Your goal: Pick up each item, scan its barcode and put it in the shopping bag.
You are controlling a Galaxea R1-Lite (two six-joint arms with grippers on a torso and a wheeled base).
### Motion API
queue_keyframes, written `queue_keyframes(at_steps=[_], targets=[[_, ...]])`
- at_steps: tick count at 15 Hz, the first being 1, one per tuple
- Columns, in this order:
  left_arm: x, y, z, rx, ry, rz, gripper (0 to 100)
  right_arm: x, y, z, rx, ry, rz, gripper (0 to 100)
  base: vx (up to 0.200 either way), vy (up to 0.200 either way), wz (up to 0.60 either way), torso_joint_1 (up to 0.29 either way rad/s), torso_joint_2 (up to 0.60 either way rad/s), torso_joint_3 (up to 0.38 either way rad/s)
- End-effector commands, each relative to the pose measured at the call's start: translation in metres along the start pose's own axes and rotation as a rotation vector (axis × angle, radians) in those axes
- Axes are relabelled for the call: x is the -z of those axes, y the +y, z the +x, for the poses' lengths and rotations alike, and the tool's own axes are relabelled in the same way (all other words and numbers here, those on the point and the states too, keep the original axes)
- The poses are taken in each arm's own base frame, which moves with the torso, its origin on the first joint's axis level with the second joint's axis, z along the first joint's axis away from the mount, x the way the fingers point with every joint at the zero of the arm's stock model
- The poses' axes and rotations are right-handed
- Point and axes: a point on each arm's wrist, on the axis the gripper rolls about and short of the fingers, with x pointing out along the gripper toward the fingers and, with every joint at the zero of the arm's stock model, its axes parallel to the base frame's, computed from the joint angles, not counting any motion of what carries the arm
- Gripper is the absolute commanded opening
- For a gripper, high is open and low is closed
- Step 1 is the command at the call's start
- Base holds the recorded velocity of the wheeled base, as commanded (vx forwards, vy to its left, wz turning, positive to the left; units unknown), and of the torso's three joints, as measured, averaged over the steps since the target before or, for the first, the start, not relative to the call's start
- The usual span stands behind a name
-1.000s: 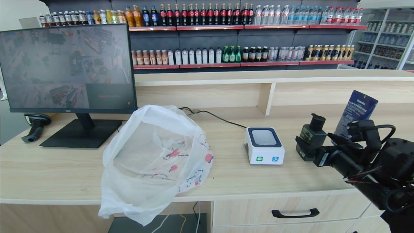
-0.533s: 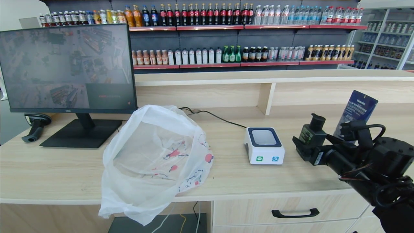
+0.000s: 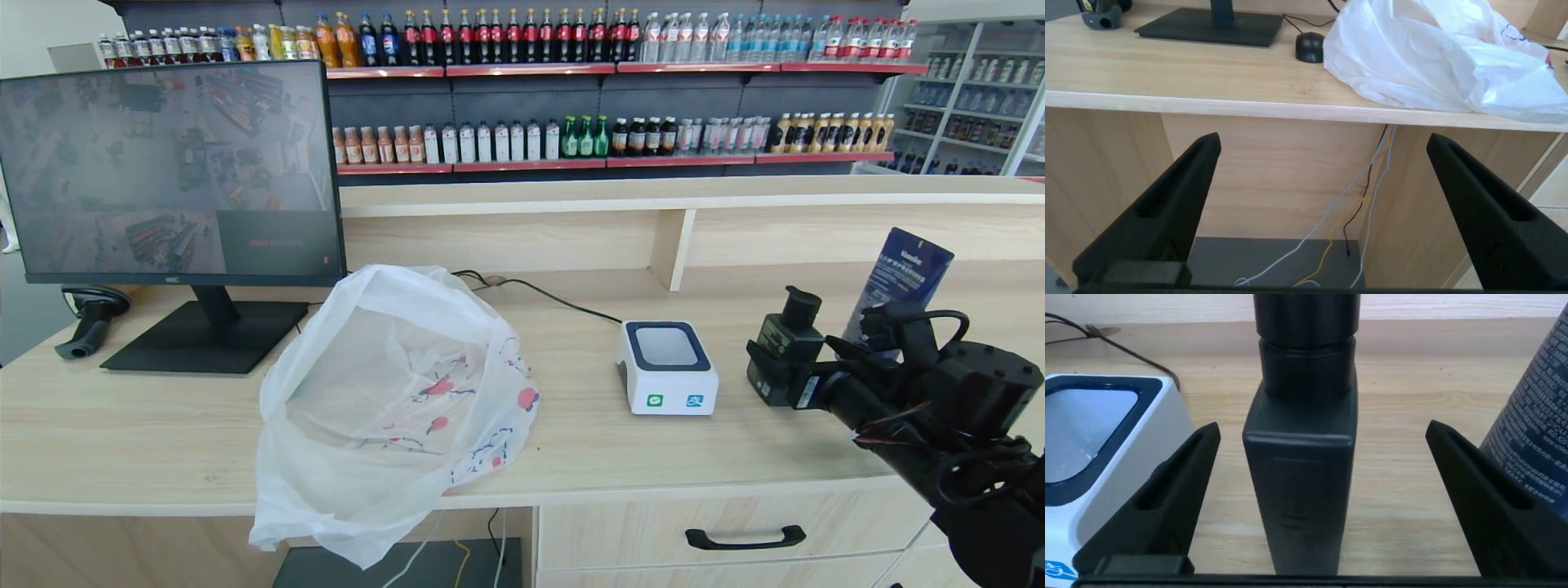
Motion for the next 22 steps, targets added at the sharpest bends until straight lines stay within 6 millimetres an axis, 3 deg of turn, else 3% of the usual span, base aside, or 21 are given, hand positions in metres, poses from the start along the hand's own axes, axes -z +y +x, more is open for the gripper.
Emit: queue_keyframes(at_steps=[1, 6, 13, 14, 22], targets=[[0.000, 0.000, 0.000, 0.000, -0.001, 0.000, 100, 0.003, 0.001, 0.009, -0.001, -0.004, 0.015, 100, 0.000, 0.000, 0.00, 0.000, 0.00, 0.000], [0.000, 0.000, 0.000, 0.000, -0.001, 0.000, 100, 0.009, 0.001, 0.021, 0.001, 0.001, 0.027, 100, 0.000, 0.000, 0.00, 0.000, 0.00, 0.000], [0.000, 0.000, 0.000, 0.000, -0.001, 0.000, 100, 0.014, 0.001, 0.024, 0.001, 0.013, 0.035, 100, 0.000, 0.000, 0.00, 0.000, 0.00, 0.000], [0.000, 0.000, 0.000, 0.000, -0.001, 0.000, 100, 0.014, 0.000, 0.024, 0.004, 0.013, 0.035, 0, 0.000, 0.000, 0.00, 0.000, 0.00, 0.000], [0.000, 0.000, 0.000, 0.000, -0.001, 0.000, 100, 0.001, -0.006, 0.022, 0.020, -0.030, 0.036, 0, 0.000, 0.000, 0.00, 0.000, 0.00, 0.000]])
